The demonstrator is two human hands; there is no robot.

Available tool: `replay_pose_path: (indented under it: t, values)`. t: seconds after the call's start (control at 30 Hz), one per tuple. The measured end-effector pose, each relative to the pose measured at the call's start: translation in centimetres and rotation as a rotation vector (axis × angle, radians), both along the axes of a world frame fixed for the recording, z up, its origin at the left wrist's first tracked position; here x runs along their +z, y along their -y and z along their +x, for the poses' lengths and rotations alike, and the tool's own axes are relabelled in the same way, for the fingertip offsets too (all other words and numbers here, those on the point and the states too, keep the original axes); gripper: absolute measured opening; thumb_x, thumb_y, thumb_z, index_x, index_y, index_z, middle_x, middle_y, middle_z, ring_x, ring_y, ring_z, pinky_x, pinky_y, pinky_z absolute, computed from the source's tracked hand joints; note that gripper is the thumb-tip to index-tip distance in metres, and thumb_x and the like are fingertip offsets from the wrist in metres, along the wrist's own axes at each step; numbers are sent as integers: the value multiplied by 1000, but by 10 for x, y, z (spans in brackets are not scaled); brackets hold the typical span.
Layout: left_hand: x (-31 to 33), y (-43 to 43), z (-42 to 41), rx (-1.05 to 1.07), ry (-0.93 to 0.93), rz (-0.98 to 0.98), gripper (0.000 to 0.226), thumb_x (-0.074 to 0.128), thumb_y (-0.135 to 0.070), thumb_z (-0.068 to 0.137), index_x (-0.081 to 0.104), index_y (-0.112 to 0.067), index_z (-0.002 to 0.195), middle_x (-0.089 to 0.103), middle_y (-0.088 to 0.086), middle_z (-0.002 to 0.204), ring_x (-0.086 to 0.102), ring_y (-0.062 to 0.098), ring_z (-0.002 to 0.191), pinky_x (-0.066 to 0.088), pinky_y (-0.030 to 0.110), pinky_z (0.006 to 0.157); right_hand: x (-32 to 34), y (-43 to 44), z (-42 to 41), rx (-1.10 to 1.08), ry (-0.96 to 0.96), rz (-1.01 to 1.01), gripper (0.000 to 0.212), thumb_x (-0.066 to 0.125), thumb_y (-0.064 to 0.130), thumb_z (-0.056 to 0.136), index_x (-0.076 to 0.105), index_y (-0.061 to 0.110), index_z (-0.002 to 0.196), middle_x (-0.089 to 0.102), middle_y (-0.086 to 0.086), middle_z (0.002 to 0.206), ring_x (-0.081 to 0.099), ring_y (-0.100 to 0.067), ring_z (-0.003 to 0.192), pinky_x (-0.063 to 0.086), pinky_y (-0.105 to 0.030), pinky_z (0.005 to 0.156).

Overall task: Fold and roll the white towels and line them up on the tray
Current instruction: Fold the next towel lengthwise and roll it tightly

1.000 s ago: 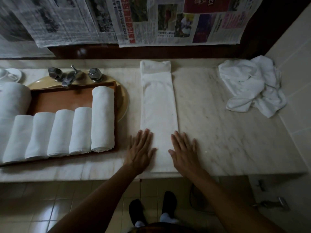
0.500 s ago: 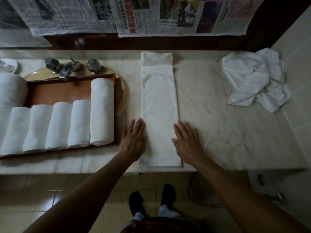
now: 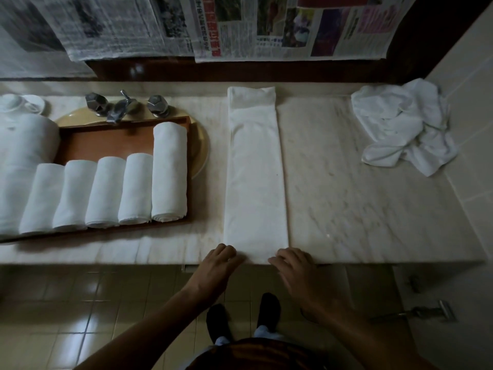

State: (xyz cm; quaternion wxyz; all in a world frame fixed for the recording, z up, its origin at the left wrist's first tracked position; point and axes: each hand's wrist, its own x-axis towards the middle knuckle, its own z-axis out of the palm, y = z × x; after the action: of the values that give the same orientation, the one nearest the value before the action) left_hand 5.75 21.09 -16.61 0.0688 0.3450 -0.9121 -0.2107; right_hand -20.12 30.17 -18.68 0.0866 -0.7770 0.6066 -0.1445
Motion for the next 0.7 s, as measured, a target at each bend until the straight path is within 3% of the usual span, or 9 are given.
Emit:
replay_pose_path:
  t: [0.13,0.27,0.4,0.6,0.7]
  values:
    - [0,6,6,-22,25,-33,49,67,14,75,70,-16,113,61,-1,100,53,18,89,51,32,63,12,6,-4,22,13,19,35,75,0,78,67,22,104,62,5,104,58,-18,94,47,-31,77]
    - [11,13,3,142,-21,85,31,63,2,90,74,-17,113,71,0,104,65,18,91,57,31,72,22,16,-6,-71,86,140,14,61,13,96,68,23,104,64,6,105,58,-17,96,48,-33,78]
    - [33,19,-5,509,-192,416,22,78,-9,89,74,-23,105,72,-8,99,69,5,79,56,16,63,44,38,-13,-226,288,419,16,64,20,98,72,24,112,68,9,108,62,-9,97,53,-30,87]
    - [41,33,-10,679,-149,592,11,78,-6,86,81,-16,90,75,0,80,67,6,61,47,11,50,56,60,-20,-423,423,608,33,86,27,82,70,27,111,68,9,100,65,-7,90,55,-23,79]
    - [43,40,-20,705,-91,617,14,76,-1,85,81,-14,87,72,-2,74,65,8,63,51,15,56,55,67,-19,-436,407,625,35,87,27,80,68,26,110,67,8,100,65,-8,89,56,-25,78]
